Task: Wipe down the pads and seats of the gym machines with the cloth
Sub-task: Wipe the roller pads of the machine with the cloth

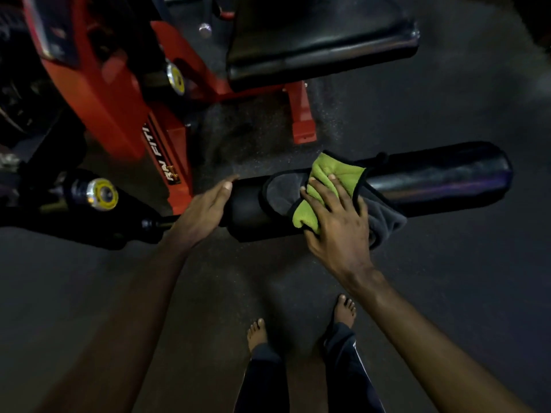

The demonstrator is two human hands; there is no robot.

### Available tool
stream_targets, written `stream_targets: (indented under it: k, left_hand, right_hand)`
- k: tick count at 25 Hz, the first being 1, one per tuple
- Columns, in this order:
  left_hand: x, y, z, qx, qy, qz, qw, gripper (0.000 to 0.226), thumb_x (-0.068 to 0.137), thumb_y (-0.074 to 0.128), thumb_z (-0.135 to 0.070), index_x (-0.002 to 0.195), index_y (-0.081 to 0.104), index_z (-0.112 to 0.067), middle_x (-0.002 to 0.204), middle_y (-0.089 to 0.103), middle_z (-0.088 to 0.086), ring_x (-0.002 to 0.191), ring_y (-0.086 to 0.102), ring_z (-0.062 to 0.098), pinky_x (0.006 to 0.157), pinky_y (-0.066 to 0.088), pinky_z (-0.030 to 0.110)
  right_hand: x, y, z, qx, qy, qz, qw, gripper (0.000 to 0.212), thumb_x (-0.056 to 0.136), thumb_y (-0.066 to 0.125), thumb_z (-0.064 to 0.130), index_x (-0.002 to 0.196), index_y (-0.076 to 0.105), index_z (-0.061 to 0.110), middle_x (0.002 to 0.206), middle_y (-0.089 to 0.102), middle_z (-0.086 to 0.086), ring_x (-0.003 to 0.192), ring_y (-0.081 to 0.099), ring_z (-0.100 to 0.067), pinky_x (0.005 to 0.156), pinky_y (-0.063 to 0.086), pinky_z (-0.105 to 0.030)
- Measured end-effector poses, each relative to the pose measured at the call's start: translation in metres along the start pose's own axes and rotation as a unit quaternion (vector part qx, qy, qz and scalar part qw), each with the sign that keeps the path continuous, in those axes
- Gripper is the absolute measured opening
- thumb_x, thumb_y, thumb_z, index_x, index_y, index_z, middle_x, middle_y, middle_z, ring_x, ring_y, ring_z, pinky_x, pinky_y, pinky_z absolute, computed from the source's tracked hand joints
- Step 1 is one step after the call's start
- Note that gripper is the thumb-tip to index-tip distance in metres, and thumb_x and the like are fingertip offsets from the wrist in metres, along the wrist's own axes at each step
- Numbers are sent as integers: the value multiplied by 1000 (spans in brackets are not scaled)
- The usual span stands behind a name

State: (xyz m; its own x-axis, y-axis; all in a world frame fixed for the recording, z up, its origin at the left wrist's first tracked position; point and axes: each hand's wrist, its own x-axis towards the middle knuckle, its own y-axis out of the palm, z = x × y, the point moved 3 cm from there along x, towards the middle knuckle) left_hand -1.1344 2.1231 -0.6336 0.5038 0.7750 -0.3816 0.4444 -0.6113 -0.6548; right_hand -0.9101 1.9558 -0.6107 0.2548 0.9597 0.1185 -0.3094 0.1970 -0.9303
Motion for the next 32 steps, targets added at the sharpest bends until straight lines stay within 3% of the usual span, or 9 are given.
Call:
stream_targets:
  k: [3,6,9,11,14,18,24,29,32]
  left_hand:
    - [7,-6,9,-43,-17,55,997,47,103,24,-61,146,40,-51,152,43,-16,140,36,6,115,31,31]
    - [14,-10,17,-107,6,80,991,36,94,38,-64,127,51,-66,144,51,-24,137,44,3,119,32,40]
    - [19,-12,28,-147,56,120,980,36,89,49,-68,125,54,-66,143,53,-23,136,45,3,119,33,41]
    - [21,-19,33,-36,75,128,988,51,89,34,-80,137,42,-64,148,51,-13,138,46,14,114,38,46]
    - [8,-31,52,189,86,46,977,57,99,21,-66,150,36,-44,142,58,4,124,57,29,101,48,49]
    - [-42,-23,77,334,94,-94,933,44,105,31,-37,131,55,-11,114,65,13,104,61,31,89,43,44]
    - [-42,-22,80,343,122,-105,925,36,103,30,-33,122,56,-17,105,65,10,95,59,29,85,39,41]
    - [-41,-21,82,333,84,-88,935,43,103,35,-34,141,48,-18,121,62,12,107,58,29,93,39,44]
    - [-37,-18,69,224,76,-64,969,49,107,18,-45,155,24,-40,141,52,7,123,53,27,101,35,49]
  right_hand:
    - [2,13,36,-16,-39,6,999,76,75,84,29,145,55,22,158,43,-1,153,24,-26,112,30,-59]
    - [13,26,72,-13,-42,3,999,74,76,83,29,145,55,25,158,43,0,153,25,-26,113,27,-57]
    - [-7,43,93,-8,-47,17,999,85,75,84,24,151,48,28,162,36,2,155,17,-24,115,22,-55]
    - [-28,50,95,-19,-65,31,997,96,72,86,21,155,40,30,165,28,3,157,9,-23,115,24,-59]
    - [-20,48,101,-23,-53,34,998,93,75,83,19,156,38,32,166,27,3,157,7,-24,113,26,-64]
    - [16,49,125,-11,37,-1,999,75,81,77,30,150,47,33,160,38,5,155,16,-23,114,24,-66]
    - [-25,68,125,-18,15,2,1000,93,74,85,16,154,41,34,165,30,6,157,10,-23,111,28,-68]
    - [-21,73,126,-17,10,-25,999,89,75,80,13,153,43,33,164,31,4,157,11,-26,109,31,-70]
    - [-43,82,113,-22,-26,-5,999,100,69,83,7,155,40,34,166,24,6,157,6,-26,115,19,-62]
